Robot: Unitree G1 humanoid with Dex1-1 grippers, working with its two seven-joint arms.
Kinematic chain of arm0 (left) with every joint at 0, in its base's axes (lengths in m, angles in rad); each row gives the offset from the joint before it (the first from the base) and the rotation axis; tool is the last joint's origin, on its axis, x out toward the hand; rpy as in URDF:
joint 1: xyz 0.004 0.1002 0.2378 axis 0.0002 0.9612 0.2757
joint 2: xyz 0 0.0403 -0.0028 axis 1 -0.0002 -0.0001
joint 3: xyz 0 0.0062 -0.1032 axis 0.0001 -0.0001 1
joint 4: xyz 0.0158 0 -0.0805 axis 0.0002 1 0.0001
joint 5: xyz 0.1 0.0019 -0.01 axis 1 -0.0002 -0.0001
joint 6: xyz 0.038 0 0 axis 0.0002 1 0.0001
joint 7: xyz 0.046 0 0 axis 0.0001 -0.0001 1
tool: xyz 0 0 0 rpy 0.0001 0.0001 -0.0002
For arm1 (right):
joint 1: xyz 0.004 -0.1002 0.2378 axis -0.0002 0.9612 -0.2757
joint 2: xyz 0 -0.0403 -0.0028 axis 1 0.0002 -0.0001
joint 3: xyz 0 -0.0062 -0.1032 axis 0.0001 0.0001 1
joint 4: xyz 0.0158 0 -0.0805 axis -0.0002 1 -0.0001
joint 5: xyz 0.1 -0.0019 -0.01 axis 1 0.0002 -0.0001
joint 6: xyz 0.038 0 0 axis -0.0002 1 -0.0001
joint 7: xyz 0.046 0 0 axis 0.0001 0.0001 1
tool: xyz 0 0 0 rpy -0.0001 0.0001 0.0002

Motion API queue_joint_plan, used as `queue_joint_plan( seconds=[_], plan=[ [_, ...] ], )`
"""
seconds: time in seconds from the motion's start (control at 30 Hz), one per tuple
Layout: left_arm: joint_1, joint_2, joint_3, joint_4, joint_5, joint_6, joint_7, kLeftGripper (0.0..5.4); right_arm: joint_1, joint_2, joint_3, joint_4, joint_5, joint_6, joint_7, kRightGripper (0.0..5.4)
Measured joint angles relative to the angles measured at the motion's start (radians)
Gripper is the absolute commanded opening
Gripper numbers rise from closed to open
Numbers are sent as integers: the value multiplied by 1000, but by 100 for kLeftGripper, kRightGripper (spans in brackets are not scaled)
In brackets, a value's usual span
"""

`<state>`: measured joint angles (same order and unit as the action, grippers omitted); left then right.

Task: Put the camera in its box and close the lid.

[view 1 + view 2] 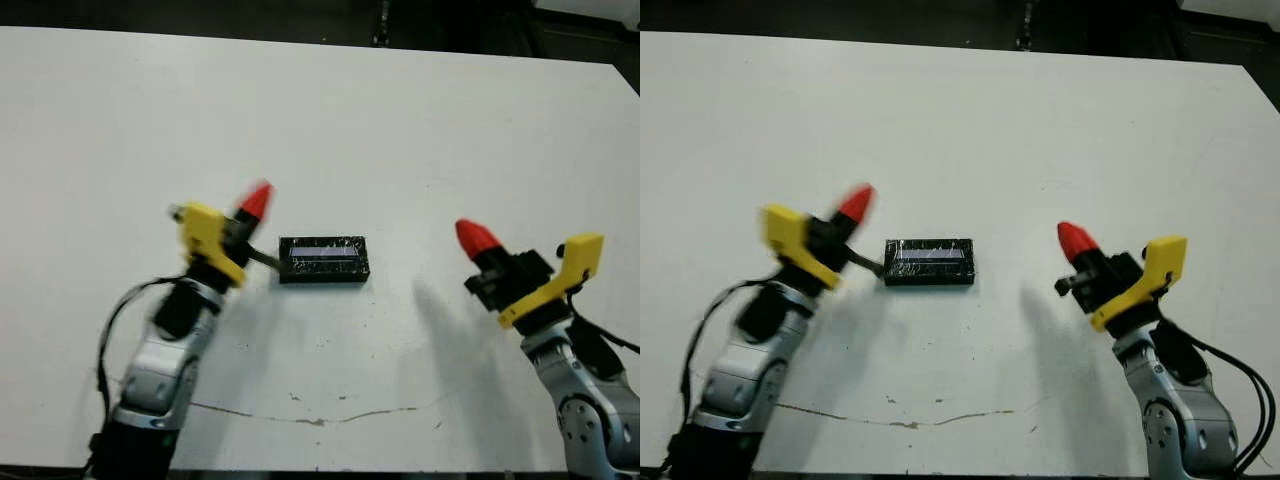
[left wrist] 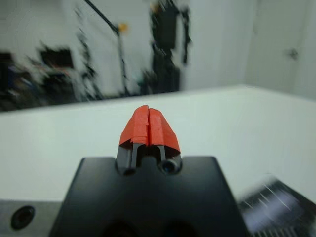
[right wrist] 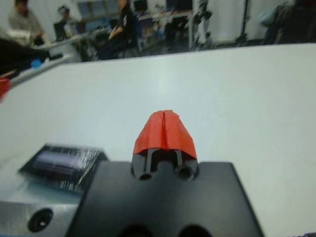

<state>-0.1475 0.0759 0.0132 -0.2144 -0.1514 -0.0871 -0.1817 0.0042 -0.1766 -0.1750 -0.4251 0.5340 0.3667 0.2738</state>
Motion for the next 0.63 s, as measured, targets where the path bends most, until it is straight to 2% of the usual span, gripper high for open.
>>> queue_joint_plan(
  seconds=[0.2, 0.37, 0.63],
  plan=[
    [40, -14, 78, -9, 0, -112, 61, 2, 0, 31, 4, 3, -38, -47, -37, 0],
    [82, -50, 79, 11, -1, -128, 90, 2, 0, 52, 19, 22, -51, -64, -44, 0],
    [82, -51, 62, 30, 1, -135, 91, 2, 1, 53, 40, 38, -67, -71, -43, 0]
  ],
)
